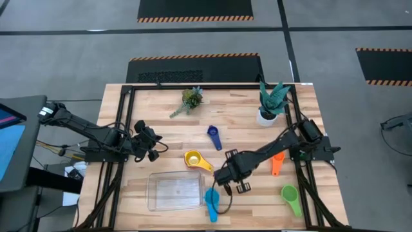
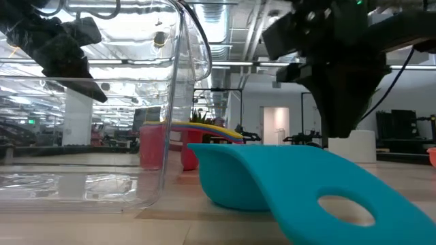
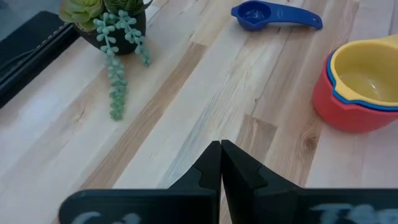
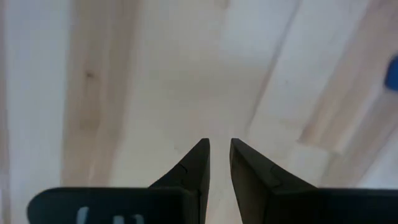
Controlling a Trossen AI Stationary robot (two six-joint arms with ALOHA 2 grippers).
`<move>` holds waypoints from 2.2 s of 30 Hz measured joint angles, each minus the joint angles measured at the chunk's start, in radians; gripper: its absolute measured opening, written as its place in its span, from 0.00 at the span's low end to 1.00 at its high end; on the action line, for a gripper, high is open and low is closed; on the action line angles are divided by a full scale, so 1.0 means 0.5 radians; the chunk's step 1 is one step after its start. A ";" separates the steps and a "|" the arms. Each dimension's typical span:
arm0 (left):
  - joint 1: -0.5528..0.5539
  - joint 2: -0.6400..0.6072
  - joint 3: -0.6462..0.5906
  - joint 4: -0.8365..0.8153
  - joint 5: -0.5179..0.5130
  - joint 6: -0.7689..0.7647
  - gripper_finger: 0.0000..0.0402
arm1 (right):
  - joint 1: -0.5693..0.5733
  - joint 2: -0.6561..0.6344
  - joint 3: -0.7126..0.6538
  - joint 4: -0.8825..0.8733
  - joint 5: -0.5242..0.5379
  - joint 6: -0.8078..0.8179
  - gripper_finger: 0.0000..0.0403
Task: Nest measuring cups in basket
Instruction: Move the measuring cups to the center of the table
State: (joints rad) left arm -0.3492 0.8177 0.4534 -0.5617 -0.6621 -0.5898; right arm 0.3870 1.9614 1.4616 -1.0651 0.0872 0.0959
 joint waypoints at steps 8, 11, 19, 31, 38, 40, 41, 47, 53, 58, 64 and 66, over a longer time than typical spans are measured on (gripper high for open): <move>0.000 0.000 0.000 0.002 0.000 -0.039 0.00 | 0.173 0.000 0.000 0.394 0.377 -0.170 0.11; 0.000 -0.001 0.001 0.001 0.001 -0.056 0.00 | 0.211 0.000 0.000 0.531 0.393 -0.217 0.04; 0.000 -0.001 0.001 0.001 0.000 -0.071 0.00 | 0.249 0.000 0.000 0.899 0.294 -0.347 0.06; 0.000 -0.001 0.001 0.001 0.000 -0.077 0.00 | 0.260 0.019 -0.063 1.247 0.075 -0.493 0.02; 0.000 0.000 0.001 0.000 0.000 -0.109 0.00 | 0.259 0.055 -0.061 1.365 -0.030 -0.508 0.04; 0.000 0.000 0.001 0.000 0.000 -0.109 0.00 | 0.259 0.083 -0.065 1.372 -0.057 -0.516 0.04; 0.000 0.000 0.001 0.000 0.000 -0.109 0.00 | 0.259 0.089 -0.067 1.344 -0.068 -0.519 0.03; 0.000 0.002 0.001 0.003 0.000 -0.109 0.00 | 0.256 0.149 -0.067 1.373 -0.080 -0.523 0.02; -0.001 0.003 0.001 0.001 0.000 -0.108 0.00 | 0.233 0.202 -0.063 1.385 -0.081 -0.512 0.04; -0.001 0.003 0.001 0.001 0.000 -0.105 0.00 | 0.216 0.220 -0.065 1.321 -0.092 -0.471 0.02; -0.001 0.003 0.001 0.000 -0.004 -0.101 0.00 | 0.203 0.219 -0.063 1.146 -0.074 -0.401 0.03; 0.000 0.003 0.001 0.000 -0.013 -0.100 0.00 | 0.194 0.219 -0.063 1.084 -0.073 -0.401 0.03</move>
State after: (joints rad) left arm -0.3493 0.8192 0.4538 -0.5617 -0.6686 -0.6400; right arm 0.4839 2.0708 1.4300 -0.5233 0.0509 -0.1047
